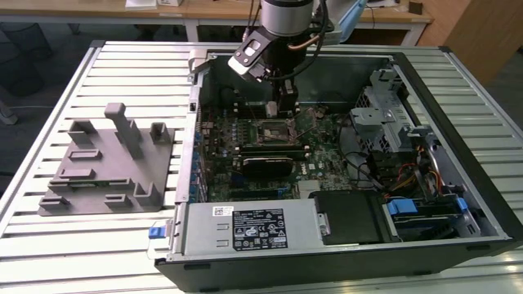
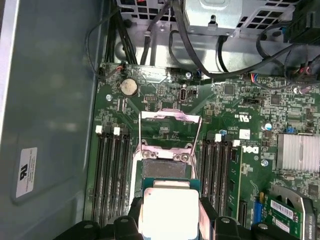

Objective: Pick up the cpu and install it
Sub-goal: 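Pick up the cpu and move it towards the insertion slot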

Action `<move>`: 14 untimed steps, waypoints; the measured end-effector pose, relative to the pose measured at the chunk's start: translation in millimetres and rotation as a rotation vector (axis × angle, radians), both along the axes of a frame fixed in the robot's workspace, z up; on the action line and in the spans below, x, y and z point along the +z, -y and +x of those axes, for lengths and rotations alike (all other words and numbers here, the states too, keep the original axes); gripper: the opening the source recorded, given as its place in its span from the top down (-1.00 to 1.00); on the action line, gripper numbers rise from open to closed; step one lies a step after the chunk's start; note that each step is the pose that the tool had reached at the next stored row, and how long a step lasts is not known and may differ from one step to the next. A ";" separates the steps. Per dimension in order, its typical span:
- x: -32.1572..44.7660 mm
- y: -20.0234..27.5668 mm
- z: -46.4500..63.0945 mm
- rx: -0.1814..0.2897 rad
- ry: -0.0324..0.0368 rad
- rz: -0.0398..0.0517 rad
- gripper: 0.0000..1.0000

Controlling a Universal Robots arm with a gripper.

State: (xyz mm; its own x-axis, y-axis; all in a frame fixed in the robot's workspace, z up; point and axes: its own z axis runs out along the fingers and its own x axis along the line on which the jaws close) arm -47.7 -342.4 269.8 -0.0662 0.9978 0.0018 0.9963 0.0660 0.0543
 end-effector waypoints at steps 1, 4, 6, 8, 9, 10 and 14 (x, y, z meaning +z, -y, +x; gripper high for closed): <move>0.0 0.0 0.0 0.000 -0.0001 -0.0001 -0.06; -0.1 0.0 0.0 0.000 0.0000 0.0000 -0.06; -1.1 0.0 0.0 0.000 0.0002 0.0004 -0.06; -3.2 0.0 0.0 0.000 0.0000 0.0001 -0.06; -4.2 0.0 0.0 0.000 0.0000 0.0001 -0.06; -5.2 0.0 0.0 0.000 0.0000 0.0001 -0.06; -10.6 0.0 0.0 0.000 0.0000 0.0000 -0.06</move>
